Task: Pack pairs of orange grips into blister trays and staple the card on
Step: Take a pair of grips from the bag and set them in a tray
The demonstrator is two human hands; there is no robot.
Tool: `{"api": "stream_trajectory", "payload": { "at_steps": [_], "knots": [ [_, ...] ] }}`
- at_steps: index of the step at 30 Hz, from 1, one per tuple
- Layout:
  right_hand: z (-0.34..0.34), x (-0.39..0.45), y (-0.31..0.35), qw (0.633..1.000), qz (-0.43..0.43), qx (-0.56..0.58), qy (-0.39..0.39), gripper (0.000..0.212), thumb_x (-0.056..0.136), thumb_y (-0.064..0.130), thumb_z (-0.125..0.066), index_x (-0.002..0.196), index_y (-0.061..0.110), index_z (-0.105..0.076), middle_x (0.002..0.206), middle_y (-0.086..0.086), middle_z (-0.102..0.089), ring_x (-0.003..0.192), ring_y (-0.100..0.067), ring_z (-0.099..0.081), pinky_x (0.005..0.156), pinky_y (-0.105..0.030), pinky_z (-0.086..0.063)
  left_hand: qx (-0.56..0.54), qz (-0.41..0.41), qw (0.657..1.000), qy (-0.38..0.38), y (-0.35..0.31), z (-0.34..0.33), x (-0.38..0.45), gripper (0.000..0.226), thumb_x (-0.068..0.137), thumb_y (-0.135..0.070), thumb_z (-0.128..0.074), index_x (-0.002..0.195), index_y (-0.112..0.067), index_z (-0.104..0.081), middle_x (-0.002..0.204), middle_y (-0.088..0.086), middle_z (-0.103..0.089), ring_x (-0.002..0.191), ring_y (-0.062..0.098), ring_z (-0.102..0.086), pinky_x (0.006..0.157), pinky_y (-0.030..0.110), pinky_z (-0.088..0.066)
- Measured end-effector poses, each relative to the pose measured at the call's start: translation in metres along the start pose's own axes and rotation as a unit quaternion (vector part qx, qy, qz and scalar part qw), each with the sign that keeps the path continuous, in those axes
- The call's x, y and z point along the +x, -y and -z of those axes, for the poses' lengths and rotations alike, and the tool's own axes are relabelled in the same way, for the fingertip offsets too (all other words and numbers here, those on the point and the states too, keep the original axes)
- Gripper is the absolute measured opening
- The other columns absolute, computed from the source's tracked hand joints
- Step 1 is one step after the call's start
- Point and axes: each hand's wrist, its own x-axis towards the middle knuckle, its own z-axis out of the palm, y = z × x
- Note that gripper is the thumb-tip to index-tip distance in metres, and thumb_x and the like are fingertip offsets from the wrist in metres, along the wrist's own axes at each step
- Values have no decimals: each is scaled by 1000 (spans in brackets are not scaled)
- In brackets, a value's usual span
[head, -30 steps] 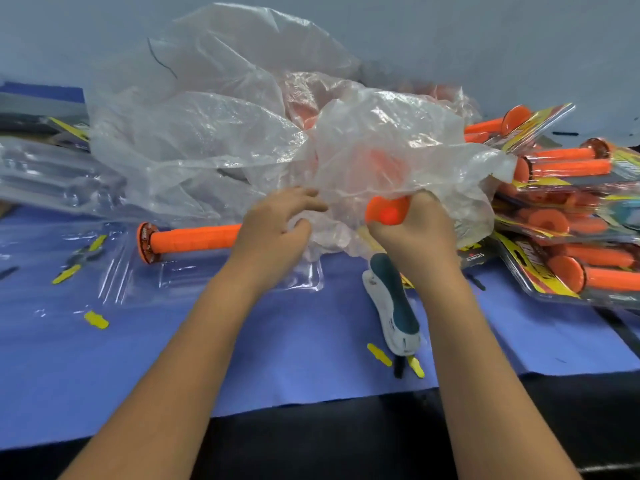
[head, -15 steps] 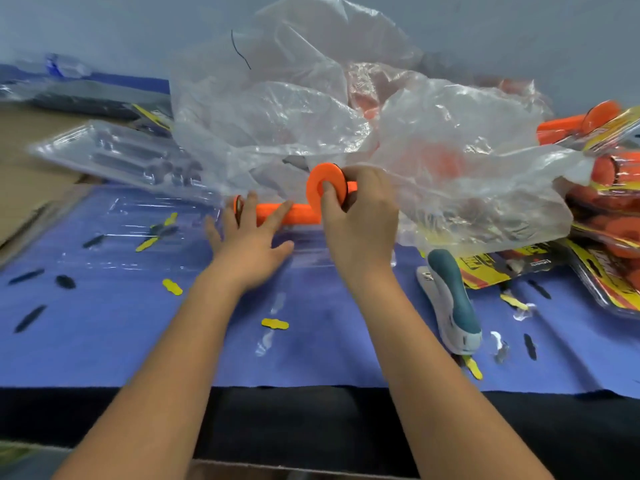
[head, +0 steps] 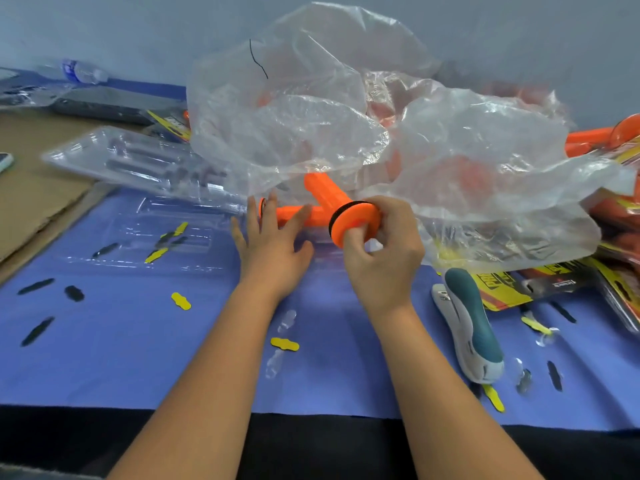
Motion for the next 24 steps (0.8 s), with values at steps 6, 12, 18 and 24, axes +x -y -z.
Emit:
{"api": "stream_trajectory", "payload": {
  "at_steps": [6, 12, 18, 24],
  "knots": [
    [-1, 9, 10, 918, -303, 255, -2, 28, 76, 5, -54, 97, 22, -63, 73, -3, -62, 71, -22, -56, 71, -36, -48, -237, -47, 962, -125, -9, 19, -5, 78, 86, -14, -67, 151, -11, -23, 157, 9, -25, 146, 27, -21, 113, 54, -29],
    [2, 14, 11, 840, -347, 416, 46, 22, 96, -8, -48, 98, 14, -49, 66, -8, -64, 54, -23, -63, 56, -30, -55, -488, -35, 861, -143, -23, 32, -9, 72, 83, -8, -69, 133, -47, -36, 142, 4, -41, 110, 5, -61, 84, 23, -54],
    [9, 15, 8, 914, -250, 306, 95, 29, 83, -6, -43, 97, 7, -64, 82, -22, -62, 73, -35, -66, 64, -40, -57, -516, -10, 851, -98, -21, 33, -7, 40, 88, -5, -68, 119, -26, -54, 132, 16, -50, 95, 6, -62, 71, 24, -57],
    [12, 12, -8, 995, 15, -9, 95, 23, 84, 12, -74, 105, 3, -72, 112, -13, -59, 98, -20, -60, 72, -35, -55, -511, 4, 854, -96, -18, 39, -7, 40, 86, -5, -71, 116, -27, -58, 112, -6, -60, 79, -1, -63, 70, 21, -57]
  ]
}}
